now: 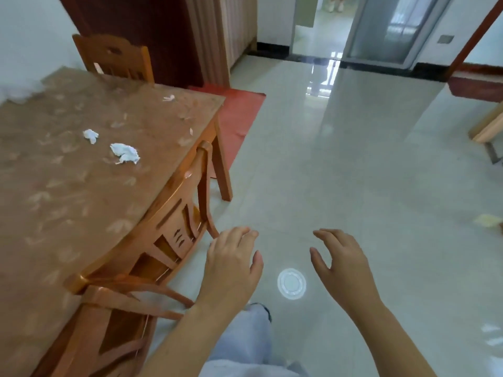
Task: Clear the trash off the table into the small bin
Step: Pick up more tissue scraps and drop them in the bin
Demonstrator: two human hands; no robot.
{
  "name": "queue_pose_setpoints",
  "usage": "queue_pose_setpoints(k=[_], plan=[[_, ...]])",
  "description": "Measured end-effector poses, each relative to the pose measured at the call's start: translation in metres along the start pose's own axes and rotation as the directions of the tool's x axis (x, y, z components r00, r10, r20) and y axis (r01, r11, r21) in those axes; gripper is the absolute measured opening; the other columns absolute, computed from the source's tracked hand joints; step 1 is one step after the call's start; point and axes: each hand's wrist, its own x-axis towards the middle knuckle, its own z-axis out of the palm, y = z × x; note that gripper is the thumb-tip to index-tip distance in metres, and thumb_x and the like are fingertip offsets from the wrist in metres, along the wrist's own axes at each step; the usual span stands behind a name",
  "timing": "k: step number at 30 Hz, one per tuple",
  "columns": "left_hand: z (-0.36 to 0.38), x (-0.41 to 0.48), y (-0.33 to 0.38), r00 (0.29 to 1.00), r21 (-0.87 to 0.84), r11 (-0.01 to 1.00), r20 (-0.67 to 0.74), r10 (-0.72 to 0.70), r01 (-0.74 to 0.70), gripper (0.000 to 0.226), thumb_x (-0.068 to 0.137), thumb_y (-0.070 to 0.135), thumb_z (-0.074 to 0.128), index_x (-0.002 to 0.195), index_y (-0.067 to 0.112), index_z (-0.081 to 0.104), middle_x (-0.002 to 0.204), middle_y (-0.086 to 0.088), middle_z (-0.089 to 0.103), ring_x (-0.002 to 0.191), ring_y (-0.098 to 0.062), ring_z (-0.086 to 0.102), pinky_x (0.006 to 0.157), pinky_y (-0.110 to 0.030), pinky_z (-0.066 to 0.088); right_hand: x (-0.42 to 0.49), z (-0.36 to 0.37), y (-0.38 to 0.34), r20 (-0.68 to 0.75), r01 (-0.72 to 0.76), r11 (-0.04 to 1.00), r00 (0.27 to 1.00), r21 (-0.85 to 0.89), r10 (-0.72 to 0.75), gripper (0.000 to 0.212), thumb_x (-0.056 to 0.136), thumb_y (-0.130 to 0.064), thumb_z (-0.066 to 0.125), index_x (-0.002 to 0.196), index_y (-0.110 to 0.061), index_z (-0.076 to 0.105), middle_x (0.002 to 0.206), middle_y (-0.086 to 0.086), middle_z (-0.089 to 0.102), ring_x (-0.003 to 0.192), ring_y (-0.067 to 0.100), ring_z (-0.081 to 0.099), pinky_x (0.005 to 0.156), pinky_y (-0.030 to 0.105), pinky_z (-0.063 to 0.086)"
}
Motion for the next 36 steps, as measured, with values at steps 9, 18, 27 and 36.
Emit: queue_pose_setpoints(k=[9,18,27,36], plan=[[0.006,0.163,-0.077,0.971,-0.005,0.987,-0.182,-0.158,0.16,0.039,0.081,0.028,0.04,0.104,0.008,0.064,0.106,-0.007,0.064,0.099,-0.026,0.059,0.083,-0.038,0.047,0.195,0.058,-0.01,0.119,0.18,0.984,0.977,0.001,-0.179,0.028,0.073,-0.008,0.072,0.1,-0.005,0.065,0.097,0.01,0.068,0.088,0.032,0.063,0.074,0.035,0.048],[-0.023,0.28,-0.177,0.861,0.007,0.923,-0.361,-0.357,0.385,0.037,0.084,0.025,0.041,0.107,0.006,0.063,0.109,-0.009,0.063,0.099,-0.028,0.057,0.089,-0.034,0.038,0.376,0.126,-0.07,0.243,0.358,0.928,0.896,0.103,-0.372,0.027,0.078,-0.012,0.068,0.104,-0.008,0.063,0.104,0.009,0.066,0.096,0.031,0.06,0.077,0.038,0.049],[-0.011,0.333,-0.221,0.68,0.05,0.756,-0.477,-0.556,0.653,0.037,0.083,0.024,0.043,0.104,0.003,0.064,0.104,-0.01,0.065,0.095,-0.025,0.061,0.084,-0.034,0.046,0.5,0.199,-0.087,0.419,0.506,0.808,0.69,0.303,-0.59,0.018,0.079,-0.01,0.063,0.097,-0.009,0.062,0.101,0.007,0.064,0.095,0.031,0.057,0.078,0.039,0.048],[-0.005,0.385,-0.234,0.328,-0.019,0.455,-0.667,-0.669,0.89,0.031,0.081,0.018,0.048,0.099,-0.001,0.064,0.097,-0.015,0.067,0.088,-0.032,0.062,0.078,-0.041,0.05,0.642,0.243,-0.135,0.439,0.698,0.6,0.432,0.391,-0.788,0.023,0.08,-0.015,0.061,0.101,-0.005,0.063,0.093,0.012,0.063,0.087,0.035,0.055,0.071,0.042,0.049]])
